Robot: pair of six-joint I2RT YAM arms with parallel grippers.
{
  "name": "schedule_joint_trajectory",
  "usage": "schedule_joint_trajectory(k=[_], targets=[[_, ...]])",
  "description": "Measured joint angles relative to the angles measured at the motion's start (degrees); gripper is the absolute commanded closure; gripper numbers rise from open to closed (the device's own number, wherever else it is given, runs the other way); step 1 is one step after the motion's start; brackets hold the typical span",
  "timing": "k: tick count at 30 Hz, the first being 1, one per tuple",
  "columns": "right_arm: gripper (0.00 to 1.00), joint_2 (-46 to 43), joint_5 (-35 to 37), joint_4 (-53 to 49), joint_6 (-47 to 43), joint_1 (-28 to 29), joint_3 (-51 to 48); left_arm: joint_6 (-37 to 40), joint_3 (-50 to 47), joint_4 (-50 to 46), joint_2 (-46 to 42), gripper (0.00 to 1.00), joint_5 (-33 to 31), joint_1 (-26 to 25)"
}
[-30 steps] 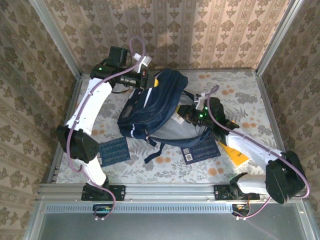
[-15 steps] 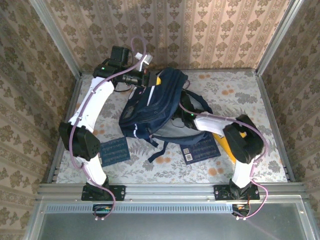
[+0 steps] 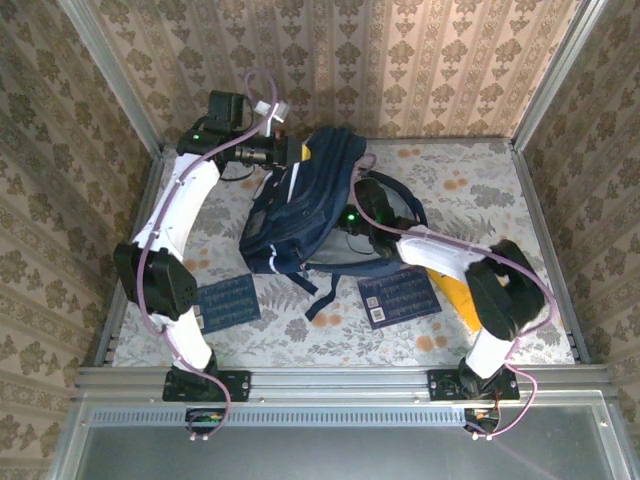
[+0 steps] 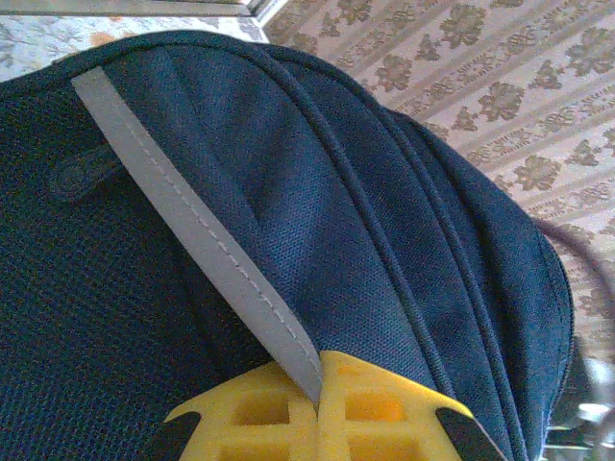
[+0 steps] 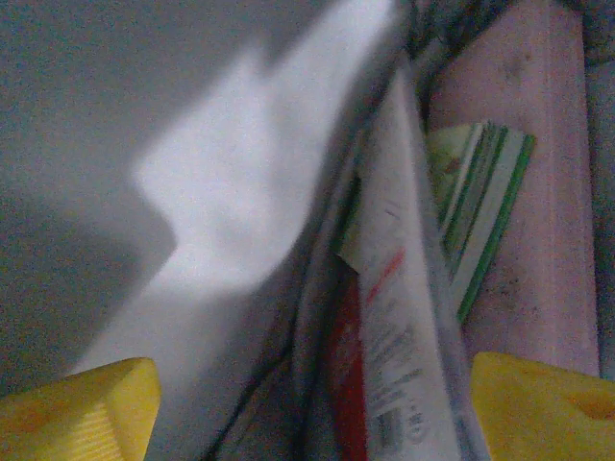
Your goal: Pack the student bag
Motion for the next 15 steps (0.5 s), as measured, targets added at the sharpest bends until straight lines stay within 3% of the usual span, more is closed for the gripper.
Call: schedule_joint_trajectory(k=[15], targets=[[0.24,-32.89,12.55,-16.28,-7.58,-6.32,-16.72,1.05,2.43,0.81,10.16,1.00,-13.55,1.07]])
